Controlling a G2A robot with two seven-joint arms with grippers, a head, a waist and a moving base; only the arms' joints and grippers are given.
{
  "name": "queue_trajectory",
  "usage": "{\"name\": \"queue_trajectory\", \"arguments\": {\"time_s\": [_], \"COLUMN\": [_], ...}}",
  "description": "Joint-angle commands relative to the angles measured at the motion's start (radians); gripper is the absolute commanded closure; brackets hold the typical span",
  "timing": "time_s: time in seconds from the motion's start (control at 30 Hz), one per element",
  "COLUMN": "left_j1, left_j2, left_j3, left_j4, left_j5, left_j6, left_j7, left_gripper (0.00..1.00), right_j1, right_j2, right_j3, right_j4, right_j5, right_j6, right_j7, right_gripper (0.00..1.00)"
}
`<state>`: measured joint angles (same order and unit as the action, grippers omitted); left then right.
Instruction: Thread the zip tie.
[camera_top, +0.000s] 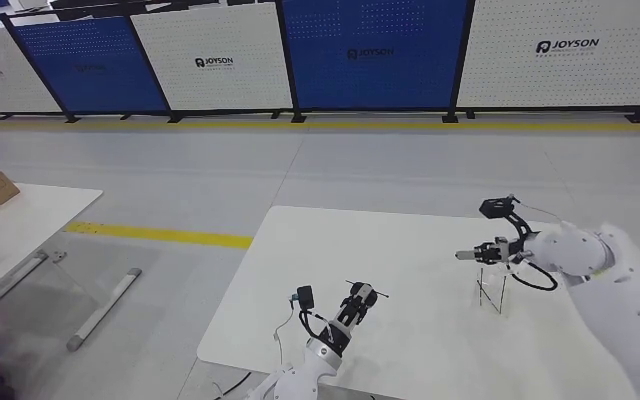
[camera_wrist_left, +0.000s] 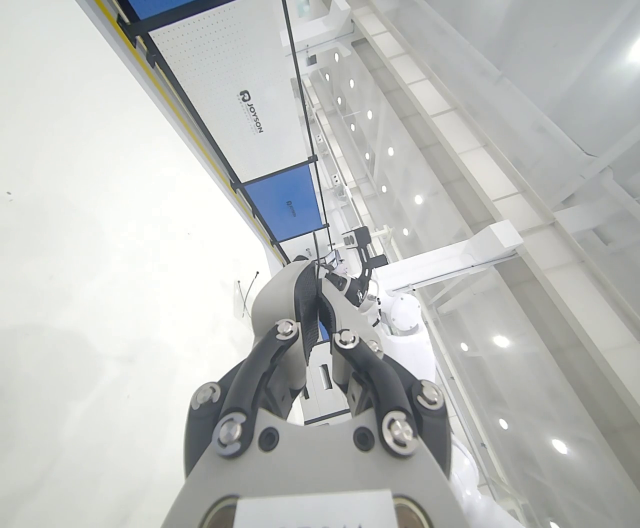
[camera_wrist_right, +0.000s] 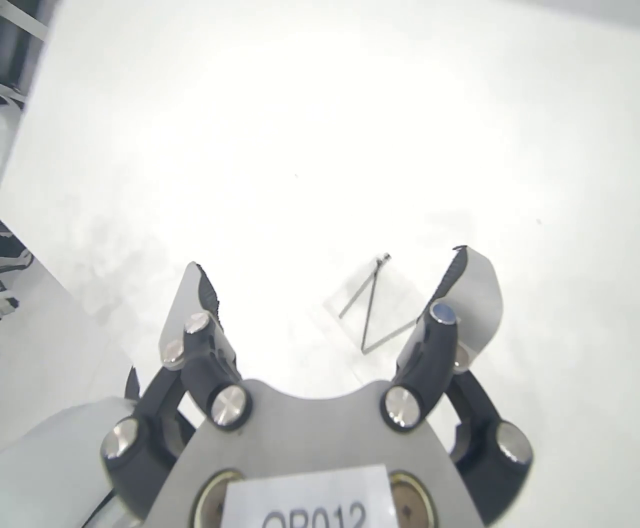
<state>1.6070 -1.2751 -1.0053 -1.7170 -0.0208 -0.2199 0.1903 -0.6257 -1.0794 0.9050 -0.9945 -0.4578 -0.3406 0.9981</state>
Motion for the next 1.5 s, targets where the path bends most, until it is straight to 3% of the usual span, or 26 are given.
{"name": "queue_trajectory", "arguments": {"time_s": [0.0,0.13,0.23,0.57,0.7,0.97,1.4,1.47], "left_j1": [0.0,0.0,0.0,0.0,0.0,0.0,0.0,0.0], "left_j2": [0.0,0.0,0.0,0.0,0.0,0.0,0.0,0.0], "left_j3": [0.0,0.0,0.0,0.0,0.0,0.0,0.0,0.0], "left_j4": [0.0,0.0,0.0,0.0,0.0,0.0,0.0,0.0], "left_j5": [0.0,0.0,0.0,0.0,0.0,0.0,0.0,0.0], "left_j6": [0.0,0.0,0.0,0.0,0.0,0.0,0.0,0.0], "left_j7": [0.0,0.0,0.0,0.0,0.0,0.0,0.0,0.0], "left_gripper": [1.0,1.0,1.0,1.0,1.0,1.0,1.0,1.0], "right_j1": [-0.045,-0.075,-0.048,-0.052,-0.098,-0.164,-0.166,-0.173], "right_j2": [0.016,0.031,0.025,0.025,0.045,0.101,0.106,0.117], "right_j3": [-0.008,-0.064,-0.123,-0.123,-0.07,-0.041,-0.031,-0.003], "right_j4": [-0.073,-0.144,-0.118,-0.123,-0.144,-0.167,-0.147,-0.161], "right_j5": [0.002,0.014,0.036,0.036,0.104,0.179,0.18,0.153], "right_j6": [0.001,0.001,0.001,0.001,0.001,0.001,0.009,0.048], "right_j7": [-0.037,-0.071,-0.082,-0.088,-0.142,-0.087,-0.097,-0.085], "right_gripper": [0.0,0.0,0.0,0.0,0.0,0.0,0.0,0.0]}}
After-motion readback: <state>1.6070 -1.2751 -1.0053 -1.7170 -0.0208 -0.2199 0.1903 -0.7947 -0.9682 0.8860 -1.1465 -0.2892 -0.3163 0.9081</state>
